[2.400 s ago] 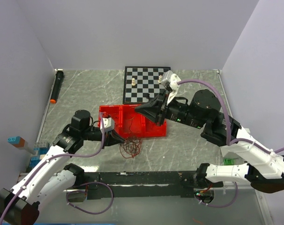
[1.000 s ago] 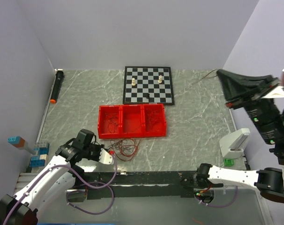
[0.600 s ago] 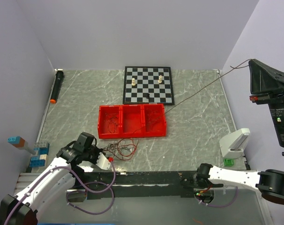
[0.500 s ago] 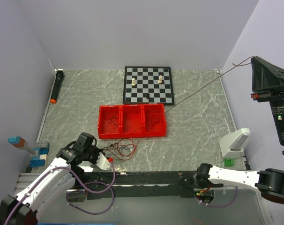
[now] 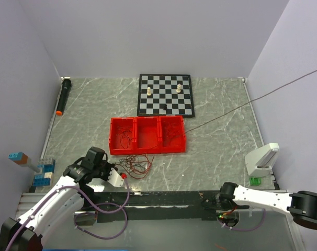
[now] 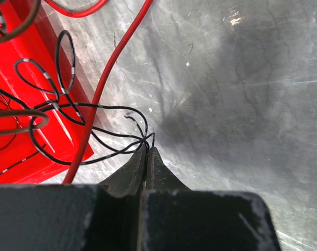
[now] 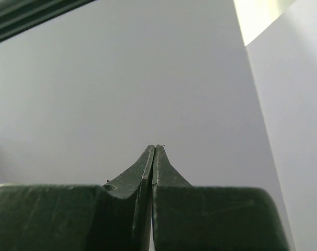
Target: Untangle the cables
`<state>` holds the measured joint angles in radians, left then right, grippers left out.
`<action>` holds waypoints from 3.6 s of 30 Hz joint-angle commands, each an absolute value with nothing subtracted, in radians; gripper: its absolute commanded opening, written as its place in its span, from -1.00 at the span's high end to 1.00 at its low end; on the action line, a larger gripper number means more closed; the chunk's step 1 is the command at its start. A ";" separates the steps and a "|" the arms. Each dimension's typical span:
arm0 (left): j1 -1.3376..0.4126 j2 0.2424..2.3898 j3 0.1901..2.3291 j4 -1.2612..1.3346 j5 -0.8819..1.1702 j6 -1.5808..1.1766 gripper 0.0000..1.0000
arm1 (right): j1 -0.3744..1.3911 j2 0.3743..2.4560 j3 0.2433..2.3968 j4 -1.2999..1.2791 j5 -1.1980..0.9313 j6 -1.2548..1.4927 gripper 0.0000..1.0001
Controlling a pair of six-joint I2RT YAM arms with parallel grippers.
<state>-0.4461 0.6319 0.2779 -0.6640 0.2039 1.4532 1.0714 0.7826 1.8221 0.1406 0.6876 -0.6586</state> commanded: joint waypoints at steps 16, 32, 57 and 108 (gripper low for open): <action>-0.434 0.618 0.221 -0.704 0.003 1.457 0.98 | 1.078 0.879 2.036 0.431 0.646 -0.919 1.00; -0.434 0.560 0.577 -0.888 0.316 1.364 0.98 | 1.078 0.768 1.327 -0.735 1.011 0.301 1.00; -0.436 0.540 0.566 -0.891 0.344 1.365 0.99 | 0.885 0.962 0.730 -0.450 -0.204 0.436 -0.23; -0.436 0.607 0.439 -0.779 0.080 1.232 0.99 | 1.086 1.585 0.796 -0.037 -0.005 0.186 0.03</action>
